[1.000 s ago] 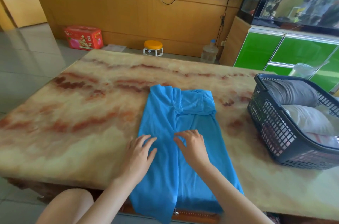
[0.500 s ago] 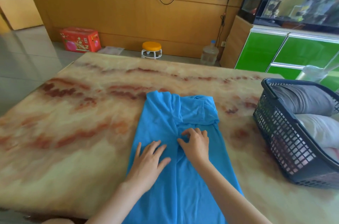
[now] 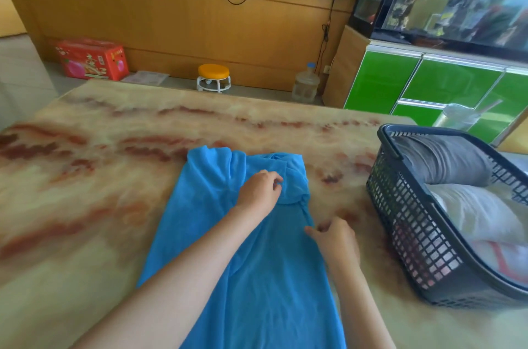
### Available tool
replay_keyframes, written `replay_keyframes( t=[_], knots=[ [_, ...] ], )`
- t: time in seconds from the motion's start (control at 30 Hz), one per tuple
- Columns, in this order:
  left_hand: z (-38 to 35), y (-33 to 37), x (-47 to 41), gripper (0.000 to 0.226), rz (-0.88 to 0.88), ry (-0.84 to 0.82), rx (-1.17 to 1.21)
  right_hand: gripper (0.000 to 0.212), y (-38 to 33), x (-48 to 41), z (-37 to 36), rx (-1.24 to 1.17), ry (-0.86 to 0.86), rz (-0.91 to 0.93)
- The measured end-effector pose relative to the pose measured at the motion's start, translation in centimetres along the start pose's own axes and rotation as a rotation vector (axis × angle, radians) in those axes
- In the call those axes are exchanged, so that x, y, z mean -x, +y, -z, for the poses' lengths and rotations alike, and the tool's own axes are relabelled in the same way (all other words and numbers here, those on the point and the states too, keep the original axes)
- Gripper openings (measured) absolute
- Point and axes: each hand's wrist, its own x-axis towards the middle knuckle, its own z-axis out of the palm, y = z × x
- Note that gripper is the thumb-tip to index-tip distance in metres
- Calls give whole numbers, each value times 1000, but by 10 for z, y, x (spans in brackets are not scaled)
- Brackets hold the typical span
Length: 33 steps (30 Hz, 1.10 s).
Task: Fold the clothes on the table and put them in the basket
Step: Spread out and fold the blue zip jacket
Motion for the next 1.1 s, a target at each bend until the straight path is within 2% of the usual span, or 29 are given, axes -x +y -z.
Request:
replay_keyframes(
  t=[0.17,0.3,0.37,0.43,0.53,0.67,0.73,0.93,1.1],
  knots=[
    [-36,37,-35,32,58,-55,-62,21,-4,2,7,32,-94,7],
    [-56,49,-50,85,227,-145,-242,13,-1,2,6,-63,-125,39],
    [-61,53,-57,99,288,-164,-297,15,0,-1,2,-121,-127,54],
    [-64,54,-64,92,319,-166,-336,14,0,-5,-5,-202,-178,48],
    [-64,53,-73,62,318,-167,-426,12,4,-8,-13,-379,-345,-8],
    [-57,52,-76,40,241,-151,-471,11,1,-11,-11,-509,-457,-31],
    [-52,48,-75,33,236,-110,-392,13,-4,-10,-13,-536,-479,-13],
    [-12,15,-74,34,432,22,155,9,-35,14,-24,-648,-516,175],
    [36,-49,-60,24,455,149,248,36,-74,49,-56,-585,-576,328]
  ],
)
